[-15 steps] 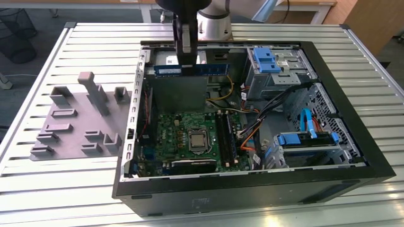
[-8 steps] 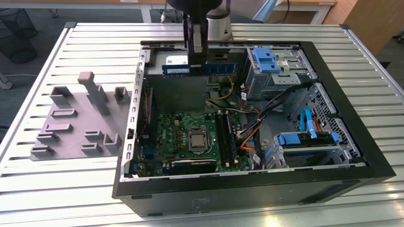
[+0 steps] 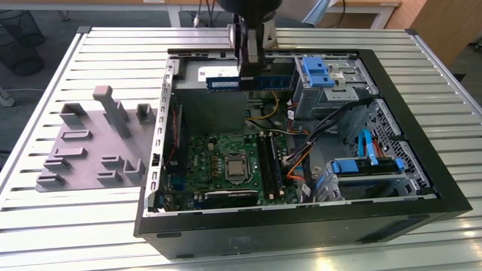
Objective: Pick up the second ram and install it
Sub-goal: 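Pick up the second ram and move it above second insertion slot, then insert the second ram into the second slot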
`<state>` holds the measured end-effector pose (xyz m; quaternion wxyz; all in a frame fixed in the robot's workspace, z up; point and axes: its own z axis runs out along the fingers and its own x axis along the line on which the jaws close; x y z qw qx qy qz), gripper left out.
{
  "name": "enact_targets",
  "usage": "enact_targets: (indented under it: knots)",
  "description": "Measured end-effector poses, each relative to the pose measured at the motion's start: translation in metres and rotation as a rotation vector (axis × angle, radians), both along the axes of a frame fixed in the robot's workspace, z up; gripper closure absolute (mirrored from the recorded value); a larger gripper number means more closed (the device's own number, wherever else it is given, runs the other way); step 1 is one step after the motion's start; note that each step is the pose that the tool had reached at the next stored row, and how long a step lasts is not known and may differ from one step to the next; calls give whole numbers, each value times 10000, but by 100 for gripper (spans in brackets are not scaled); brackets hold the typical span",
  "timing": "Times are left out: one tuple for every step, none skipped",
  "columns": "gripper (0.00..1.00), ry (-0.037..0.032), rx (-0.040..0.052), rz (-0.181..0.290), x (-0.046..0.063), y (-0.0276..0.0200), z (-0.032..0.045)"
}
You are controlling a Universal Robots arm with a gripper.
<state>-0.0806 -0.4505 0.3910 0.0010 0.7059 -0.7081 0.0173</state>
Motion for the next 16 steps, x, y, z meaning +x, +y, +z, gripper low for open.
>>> enact_targets:
  knots:
    - [86, 0, 0, -1, 28, 0, 0]
    - [86, 0, 0, -1, 62, 0, 0]
    - [86, 0, 0, 0, 98, 0, 0]
    - [86, 0, 0, 0, 133, 0, 0]
    - [86, 0, 0, -1, 168, 0, 0]
    - [86, 0, 0, -2, 207, 0, 0]
    - [86, 0, 0, -1, 243, 0, 0]
    - [86, 0, -1, 0, 276, 0, 0]
    - [86, 0, 0, 0, 301, 0, 0]
    - [86, 0, 0, 0, 313, -1, 0]
    - [86, 0, 0, 0, 314, -1, 0]
    - [86, 0, 0, -1, 314, -1, 0]
    - [86, 0, 0, -1, 315, 0, 0]
    - [86, 0, 0, -2, 315, 0, 0]
    - [86, 0, 0, -1, 316, 0, 0]
    - [86, 0, -1, -1, 317, 0, 0]
